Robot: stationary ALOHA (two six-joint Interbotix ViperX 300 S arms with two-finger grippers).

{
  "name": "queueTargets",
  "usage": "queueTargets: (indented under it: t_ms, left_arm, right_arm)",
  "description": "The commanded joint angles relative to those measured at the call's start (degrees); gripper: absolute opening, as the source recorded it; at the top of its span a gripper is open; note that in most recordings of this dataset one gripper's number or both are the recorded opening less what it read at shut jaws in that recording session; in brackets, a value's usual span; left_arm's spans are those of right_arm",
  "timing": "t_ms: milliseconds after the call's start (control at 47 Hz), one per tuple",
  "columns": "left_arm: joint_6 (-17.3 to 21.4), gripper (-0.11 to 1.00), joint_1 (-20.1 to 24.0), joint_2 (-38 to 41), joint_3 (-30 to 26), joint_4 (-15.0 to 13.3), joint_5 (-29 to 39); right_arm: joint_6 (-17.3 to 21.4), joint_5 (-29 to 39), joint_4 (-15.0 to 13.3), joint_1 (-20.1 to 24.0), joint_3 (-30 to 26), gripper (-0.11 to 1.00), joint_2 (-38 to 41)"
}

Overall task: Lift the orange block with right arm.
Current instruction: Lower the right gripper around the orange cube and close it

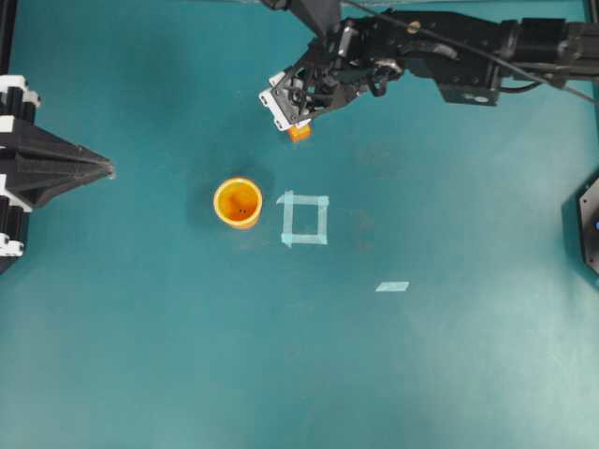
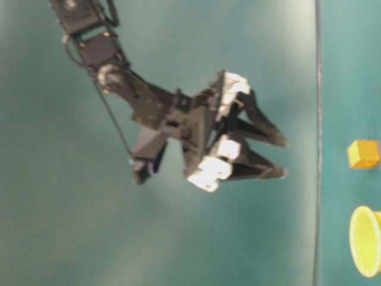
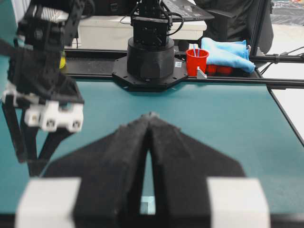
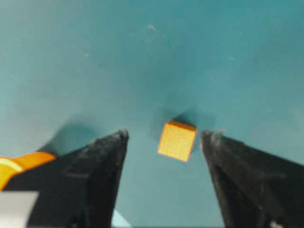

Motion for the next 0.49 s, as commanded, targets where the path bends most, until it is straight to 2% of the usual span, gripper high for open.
queueTargets:
  t_ms: [0, 468]
  left_arm:
    - [0.00, 0.00, 0.00, 0.44, -1.58, 0.09, -0.35]
    - [0.00, 0.00, 0.00, 0.44, -1.58, 0.09, -0.18]
  right_arm:
    - [0.09, -0.09, -0.26, 0.35, -1.23, 0.64, 0.26]
    - [0.97, -2.72, -0.35, 0.97, -1.32, 0.64, 6.06]
